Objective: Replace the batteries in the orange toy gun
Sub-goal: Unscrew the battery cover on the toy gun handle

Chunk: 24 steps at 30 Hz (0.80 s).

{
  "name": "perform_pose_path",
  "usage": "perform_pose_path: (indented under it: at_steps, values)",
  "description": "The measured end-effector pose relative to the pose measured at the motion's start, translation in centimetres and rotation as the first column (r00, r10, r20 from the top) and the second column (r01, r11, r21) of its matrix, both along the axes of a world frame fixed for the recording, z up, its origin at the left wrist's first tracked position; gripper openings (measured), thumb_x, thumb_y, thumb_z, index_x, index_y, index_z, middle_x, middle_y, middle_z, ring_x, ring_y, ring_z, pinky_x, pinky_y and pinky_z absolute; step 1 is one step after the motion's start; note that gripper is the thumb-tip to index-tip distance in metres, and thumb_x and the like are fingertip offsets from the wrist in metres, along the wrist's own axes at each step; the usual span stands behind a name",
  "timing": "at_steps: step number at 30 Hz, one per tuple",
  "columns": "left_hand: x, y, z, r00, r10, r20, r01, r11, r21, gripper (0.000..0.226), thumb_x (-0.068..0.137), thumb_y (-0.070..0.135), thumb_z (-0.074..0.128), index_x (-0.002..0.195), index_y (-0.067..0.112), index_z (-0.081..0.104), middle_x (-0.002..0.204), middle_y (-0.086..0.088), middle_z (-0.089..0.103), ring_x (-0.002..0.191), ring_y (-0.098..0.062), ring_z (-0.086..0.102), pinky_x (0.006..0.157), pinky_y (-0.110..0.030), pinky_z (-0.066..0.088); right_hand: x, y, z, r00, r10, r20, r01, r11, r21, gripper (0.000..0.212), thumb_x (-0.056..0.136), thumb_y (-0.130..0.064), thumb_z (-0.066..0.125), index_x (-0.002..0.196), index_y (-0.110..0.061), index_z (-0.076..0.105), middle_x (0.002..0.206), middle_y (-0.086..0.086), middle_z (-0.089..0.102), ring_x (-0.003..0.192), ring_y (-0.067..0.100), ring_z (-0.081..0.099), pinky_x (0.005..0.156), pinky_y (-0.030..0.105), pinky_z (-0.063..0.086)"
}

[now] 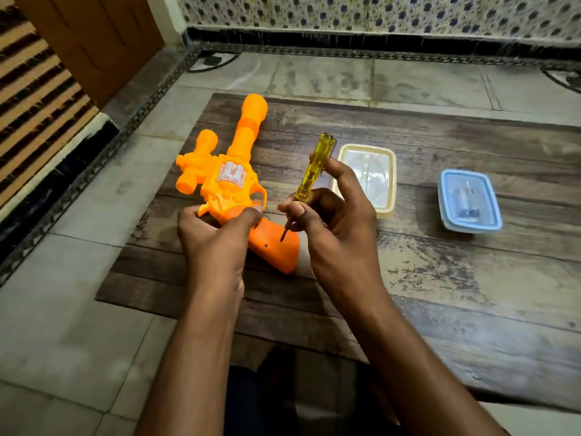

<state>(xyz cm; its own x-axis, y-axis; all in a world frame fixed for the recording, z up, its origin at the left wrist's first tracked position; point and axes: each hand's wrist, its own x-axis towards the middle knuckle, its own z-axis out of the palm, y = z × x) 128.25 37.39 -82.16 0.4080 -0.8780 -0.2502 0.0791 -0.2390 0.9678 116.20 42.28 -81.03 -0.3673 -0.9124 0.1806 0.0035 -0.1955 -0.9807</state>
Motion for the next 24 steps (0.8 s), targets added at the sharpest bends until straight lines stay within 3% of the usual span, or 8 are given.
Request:
perform_pose_path:
  at_steps: [3,6,10,15,19,24]
  values:
    - [-0.7,0.3,0.2,0.993,-0.063,-0.096,0.066,0.997,0.034,0.079,0.052,0.017,0.088,0.123,0.007,0.055,0.109,-0.015,0.075,0.094,-0.031,0.077,0.073,-0.054,0.064,-0.2,0.2,0.4,1.0,0.024,-0.008,-0.024,1.0,0.002,0.058,0.093,0.004,0.068,0.143,-0.014,0.045,0.088,0.023,0.069,0.084,0.033,0.071,0.078,0.053,0.058]
    - [-0.7,0.4,0.2,0.981,-0.12,-0.154,0.129,0.99,0.05,0.067,0.065,0.007,0.085,0.126,0.004,0.058,0.109,-0.017,0.076,0.096,-0.031,0.077,0.066,-0.051,0.064,-0.4,0.3,0.5,0.999,0.034,-0.035,-0.034,0.999,0.014,0.057,0.092,0.004,0.07,0.14,-0.013,0.045,0.087,0.02,0.072,0.084,0.029,0.073,0.077,0.052,0.059]
    - [-0.5,0.4,0.2,0.975,-0.127,-0.181,0.144,0.986,0.088,0.04,0.079,-0.002,0.081,0.115,0.007,0.067,0.101,-0.013,0.078,0.09,-0.025,0.078,0.061,-0.038,0.062,-0.6,0.3,0.4,0.997,0.062,-0.055,-0.06,0.997,0.045,0.057,0.091,0.001,0.071,0.139,-0.016,0.044,0.086,0.02,0.071,0.079,0.029,0.073,0.076,0.053,0.06]
    - [-0.5,0.3,0.2,0.977,-0.13,-0.167,0.146,0.986,0.085,0.054,0.075,0.0,0.084,0.124,0.006,0.061,0.106,-0.014,0.076,0.091,-0.026,0.078,0.064,-0.043,0.064,-0.6,0.1,-0.5,0.985,0.106,-0.138,-0.097,0.993,0.07,0.055,0.089,-0.007,0.073,0.135,-0.021,0.045,0.085,0.006,0.072,0.08,0.027,0.072,0.075,0.055,0.058]
    - [-0.4,0.2,0.1,0.971,-0.118,-0.21,0.137,0.988,0.076,0.06,0.076,-0.002,0.083,0.13,0.004,0.058,0.113,-0.019,0.073,0.098,-0.033,0.076,0.07,-0.055,0.063,-0.6,0.2,-0.7,0.971,0.117,-0.209,-0.111,0.993,0.037,0.051,0.087,0.001,0.071,0.128,-0.016,0.047,0.094,-0.004,0.068,0.075,0.019,0.071,0.07,0.051,0.058]
    - [-0.3,0.1,0.0,0.965,-0.111,-0.236,0.134,0.988,0.08,0.061,0.077,-0.003,0.082,0.131,0.006,0.057,0.115,-0.016,0.073,0.099,-0.03,0.075,0.071,-0.054,0.063,-0.6,0.1,-0.5,0.969,0.08,-0.233,-0.083,0.997,-0.002,0.049,0.087,0.003,0.071,0.121,-0.023,0.047,0.093,-0.011,0.059,0.074,0.013,0.069,0.068,0.049,0.059]
